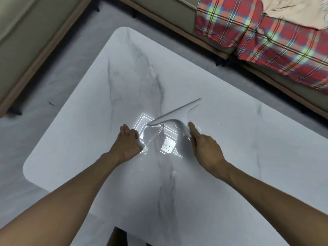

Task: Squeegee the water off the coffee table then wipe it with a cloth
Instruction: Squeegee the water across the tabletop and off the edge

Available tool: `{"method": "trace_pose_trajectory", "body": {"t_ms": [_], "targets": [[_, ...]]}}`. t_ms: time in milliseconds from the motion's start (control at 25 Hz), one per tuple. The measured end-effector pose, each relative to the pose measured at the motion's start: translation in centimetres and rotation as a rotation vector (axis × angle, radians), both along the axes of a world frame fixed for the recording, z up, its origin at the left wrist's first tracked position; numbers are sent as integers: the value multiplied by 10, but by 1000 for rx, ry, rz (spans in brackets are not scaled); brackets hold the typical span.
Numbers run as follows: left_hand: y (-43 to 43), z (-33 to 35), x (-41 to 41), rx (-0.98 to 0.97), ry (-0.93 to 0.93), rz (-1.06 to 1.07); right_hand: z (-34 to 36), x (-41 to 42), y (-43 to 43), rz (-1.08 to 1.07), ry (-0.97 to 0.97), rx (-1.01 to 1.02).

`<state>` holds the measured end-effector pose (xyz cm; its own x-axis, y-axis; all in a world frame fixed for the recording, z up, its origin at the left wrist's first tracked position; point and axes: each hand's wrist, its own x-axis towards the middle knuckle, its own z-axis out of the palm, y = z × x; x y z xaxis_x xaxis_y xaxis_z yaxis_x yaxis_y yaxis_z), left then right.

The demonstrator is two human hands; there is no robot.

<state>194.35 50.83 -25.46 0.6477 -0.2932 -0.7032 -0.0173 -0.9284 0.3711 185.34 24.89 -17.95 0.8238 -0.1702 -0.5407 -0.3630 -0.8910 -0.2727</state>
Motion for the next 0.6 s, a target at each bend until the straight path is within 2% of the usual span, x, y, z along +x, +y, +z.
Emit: {"method": "trace_pose_trajectory", "body": {"t_ms": [160,280,400,520,600], "targets": [[0,8,-10,-20,-115,6,21,-73,-29,21,122,-74],[10,12,-26,-43,-159,19,46,-93,-43,-25,215,-112],[24,12,-45,-21,-193,40,61,-51,-48,-124,121,-75],[36,7,-51,50,-238,48,51,38,-47,-205,-63,-39],[43,3,-51,76,-262,55,38,96,-45,-311,-95,-29]]}}
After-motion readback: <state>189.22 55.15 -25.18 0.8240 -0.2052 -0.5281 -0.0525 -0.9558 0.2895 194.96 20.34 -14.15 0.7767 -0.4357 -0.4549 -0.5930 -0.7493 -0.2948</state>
